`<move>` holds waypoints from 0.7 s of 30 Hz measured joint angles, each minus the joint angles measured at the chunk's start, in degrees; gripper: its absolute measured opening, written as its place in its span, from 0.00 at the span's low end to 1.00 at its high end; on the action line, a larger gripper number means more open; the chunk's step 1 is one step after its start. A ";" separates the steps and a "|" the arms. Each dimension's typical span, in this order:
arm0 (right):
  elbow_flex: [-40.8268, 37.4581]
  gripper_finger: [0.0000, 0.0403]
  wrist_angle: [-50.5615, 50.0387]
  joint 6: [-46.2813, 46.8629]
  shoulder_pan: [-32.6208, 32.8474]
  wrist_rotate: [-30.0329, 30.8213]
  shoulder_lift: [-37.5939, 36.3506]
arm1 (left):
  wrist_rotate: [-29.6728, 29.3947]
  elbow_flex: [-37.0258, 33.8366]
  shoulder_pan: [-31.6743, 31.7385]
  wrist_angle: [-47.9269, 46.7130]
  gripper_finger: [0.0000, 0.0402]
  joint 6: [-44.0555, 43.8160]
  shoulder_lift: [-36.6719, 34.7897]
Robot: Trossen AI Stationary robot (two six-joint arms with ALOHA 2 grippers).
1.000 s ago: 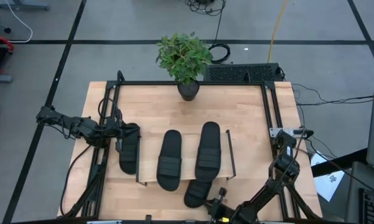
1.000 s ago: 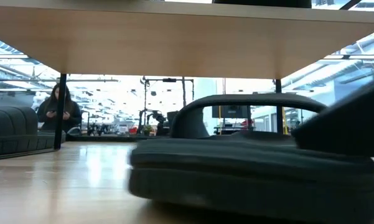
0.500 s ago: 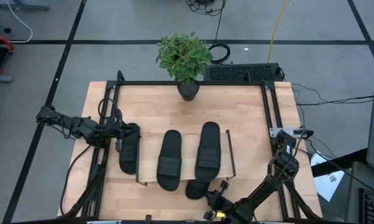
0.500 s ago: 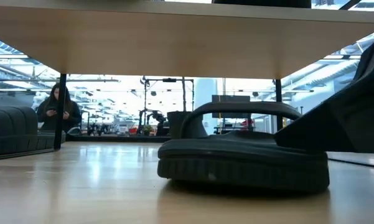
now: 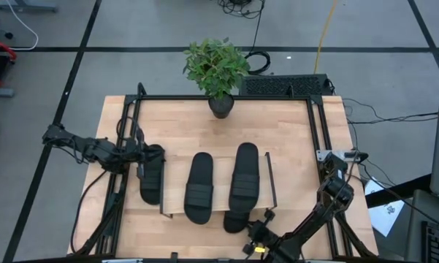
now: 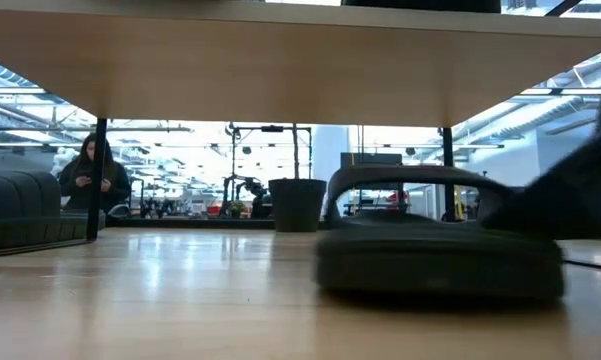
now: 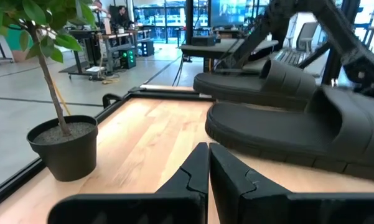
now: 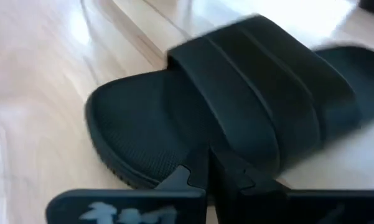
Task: Pick and place slides into the shelf
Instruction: Put the black slipper under the shelf
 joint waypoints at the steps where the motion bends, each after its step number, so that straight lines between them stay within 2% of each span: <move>1: 0.01 0.00 -2.20 1.65 0.13 -1.15 -0.70 | -0.01 -0.37 0.00 0.32 0.04 0.39 0.00; 4: -0.01 0.00 -7.02 4.74 0.24 -4.37 -2.31 | -0.02 -1.21 0.00 1.95 0.04 1.61 -0.02; 11: -0.01 0.00 -5.46 4.11 0.50 -1.64 -2.58 | 0.00 -1.68 0.00 5.15 0.04 1.70 -0.02; 16: -0.01 0.00 1.82 -4.15 0.48 2.52 -3.12 | 0.00 -1.70 0.00 5.48 0.04 1.73 -0.02; 21: 0.05 0.00 9.56 -13.04 -0.08 2.43 -3.50 | 0.00 -1.70 -0.02 5.65 0.04 2.56 -0.02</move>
